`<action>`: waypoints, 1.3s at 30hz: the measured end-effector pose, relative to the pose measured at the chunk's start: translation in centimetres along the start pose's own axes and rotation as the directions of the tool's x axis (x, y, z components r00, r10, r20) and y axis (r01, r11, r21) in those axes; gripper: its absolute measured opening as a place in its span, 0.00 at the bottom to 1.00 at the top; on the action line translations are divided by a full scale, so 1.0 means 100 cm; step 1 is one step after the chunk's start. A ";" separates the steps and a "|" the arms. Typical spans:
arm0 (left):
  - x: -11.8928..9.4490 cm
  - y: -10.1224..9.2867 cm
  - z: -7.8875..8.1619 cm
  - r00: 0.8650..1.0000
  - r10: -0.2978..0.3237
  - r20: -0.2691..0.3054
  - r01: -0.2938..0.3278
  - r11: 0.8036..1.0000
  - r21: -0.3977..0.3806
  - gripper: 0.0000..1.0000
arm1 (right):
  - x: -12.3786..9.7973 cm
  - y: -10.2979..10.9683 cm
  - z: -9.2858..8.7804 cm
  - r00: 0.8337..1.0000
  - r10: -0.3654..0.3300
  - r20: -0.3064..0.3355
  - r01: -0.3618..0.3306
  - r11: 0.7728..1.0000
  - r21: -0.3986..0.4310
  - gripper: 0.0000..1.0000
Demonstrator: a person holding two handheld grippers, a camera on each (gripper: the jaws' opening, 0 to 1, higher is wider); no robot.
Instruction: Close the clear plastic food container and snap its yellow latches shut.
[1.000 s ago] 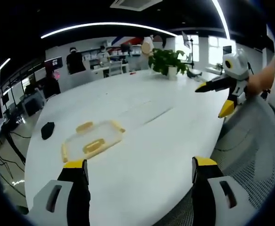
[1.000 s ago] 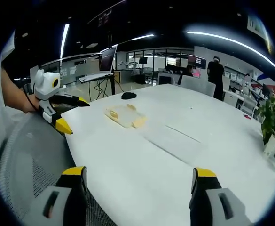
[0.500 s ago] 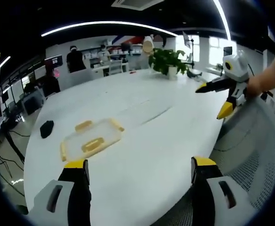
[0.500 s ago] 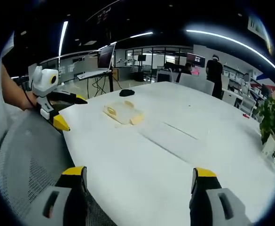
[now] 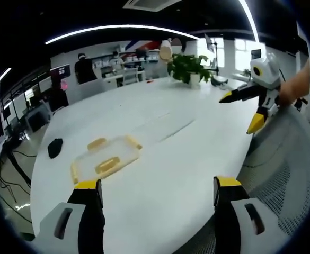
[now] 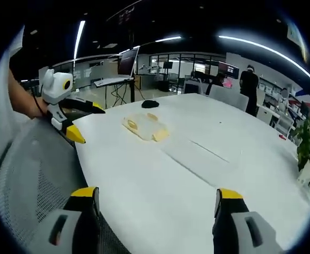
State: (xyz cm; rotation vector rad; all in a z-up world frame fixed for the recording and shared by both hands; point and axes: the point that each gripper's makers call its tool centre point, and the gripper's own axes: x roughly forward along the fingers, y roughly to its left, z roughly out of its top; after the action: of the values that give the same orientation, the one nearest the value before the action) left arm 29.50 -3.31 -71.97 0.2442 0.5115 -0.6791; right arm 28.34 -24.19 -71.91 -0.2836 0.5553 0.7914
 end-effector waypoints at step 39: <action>0.016 0.026 0.001 0.999 -0.039 -0.019 0.039 0.999 0.013 0.82 | 0.032 -0.020 0.019 1.000 0.025 -0.009 -0.025 0.999 -0.034 0.84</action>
State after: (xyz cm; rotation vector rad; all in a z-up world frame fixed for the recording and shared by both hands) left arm 32.27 -2.27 -72.66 0.2539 0.5305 -0.7188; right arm 32.31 -22.87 -72.11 -0.3117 0.5550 0.8247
